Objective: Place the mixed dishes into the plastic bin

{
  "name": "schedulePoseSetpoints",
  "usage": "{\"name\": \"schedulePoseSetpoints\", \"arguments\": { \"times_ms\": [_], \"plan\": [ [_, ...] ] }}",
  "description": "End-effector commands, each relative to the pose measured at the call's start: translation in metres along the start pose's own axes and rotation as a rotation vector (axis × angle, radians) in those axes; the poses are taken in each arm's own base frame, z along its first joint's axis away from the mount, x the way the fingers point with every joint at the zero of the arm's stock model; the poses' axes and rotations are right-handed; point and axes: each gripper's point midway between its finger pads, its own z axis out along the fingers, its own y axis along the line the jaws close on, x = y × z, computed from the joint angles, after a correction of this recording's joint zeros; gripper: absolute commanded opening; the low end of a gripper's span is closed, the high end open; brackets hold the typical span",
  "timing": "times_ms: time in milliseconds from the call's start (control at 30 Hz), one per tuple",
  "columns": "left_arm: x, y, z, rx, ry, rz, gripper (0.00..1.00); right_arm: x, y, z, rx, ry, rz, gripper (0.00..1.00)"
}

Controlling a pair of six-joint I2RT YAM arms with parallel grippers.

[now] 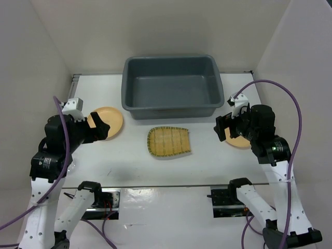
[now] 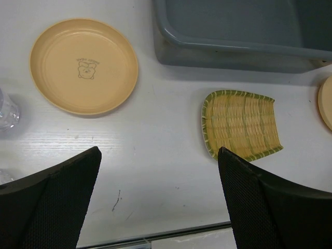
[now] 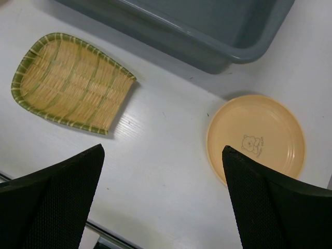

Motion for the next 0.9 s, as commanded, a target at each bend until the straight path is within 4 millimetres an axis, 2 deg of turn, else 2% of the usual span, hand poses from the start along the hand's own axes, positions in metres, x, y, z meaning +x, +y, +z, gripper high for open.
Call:
{"name": "schedulePoseSetpoints", "arguments": {
  "times_ms": [0, 200, 300, 400, 433, 467, 500, 533, 567, 600, 700, 867],
  "plan": [
    [-0.003, -0.003, 0.008, 0.002, 0.004, -0.034, 0.99, -0.003, -0.008, 0.004, 0.049, 0.002, 0.032, 0.98],
    [0.001, -0.014, 0.019, 0.087, 0.035, 0.037, 0.99, -0.001, -0.012, 0.005, 0.070, 0.004, 0.063, 0.98],
    [0.003, -0.021, 0.023, 0.138, 0.058, 0.078, 0.99, 0.001, -0.020, 0.004, 0.103, 0.007, 0.076, 0.98],
    [0.015, -0.010, 0.041, 0.066, 0.161, 0.038, 0.99, 0.002, -0.025, 0.003, 0.127, 0.010, 0.082, 0.98],
    [0.017, -0.011, 0.044, 0.071, 0.186, 0.035, 0.99, -0.002, -0.034, 0.002, 0.167, 0.005, 0.084, 0.98],
    [0.026, -0.009, 0.055, 0.064, 0.250, 0.025, 0.99, 0.004, -0.044, 0.007, 0.200, 0.046, 0.048, 0.98],
    [0.031, -0.010, 0.058, 0.068, 0.284, 0.019, 0.99, 0.008, -0.054, 0.013, 0.240, 0.077, 0.036, 0.98],
    [0.037, -0.012, 0.066, 0.079, 0.330, 0.010, 0.99, 0.017, -0.070, 0.016, 0.323, 0.139, 0.009, 0.98],
    [0.038, -0.011, 0.067, 0.075, 0.343, 0.008, 0.99, 0.031, -0.079, 0.024, 0.327, 0.225, -0.074, 0.98],
    [0.038, -0.011, 0.067, 0.075, 0.343, 0.008, 0.99, 0.062, -0.084, 0.046, 0.292, 0.382, -0.113, 0.98],
    [0.034, -0.011, 0.068, 0.072, 0.315, 0.002, 0.99, 0.123, -0.099, 0.062, 0.197, 0.625, -0.181, 0.98],
    [0.019, -0.016, 0.050, 0.096, 0.193, 0.013, 0.99, 0.152, -0.096, 0.079, 0.104, 0.637, -0.245, 0.98]
  ]
}}
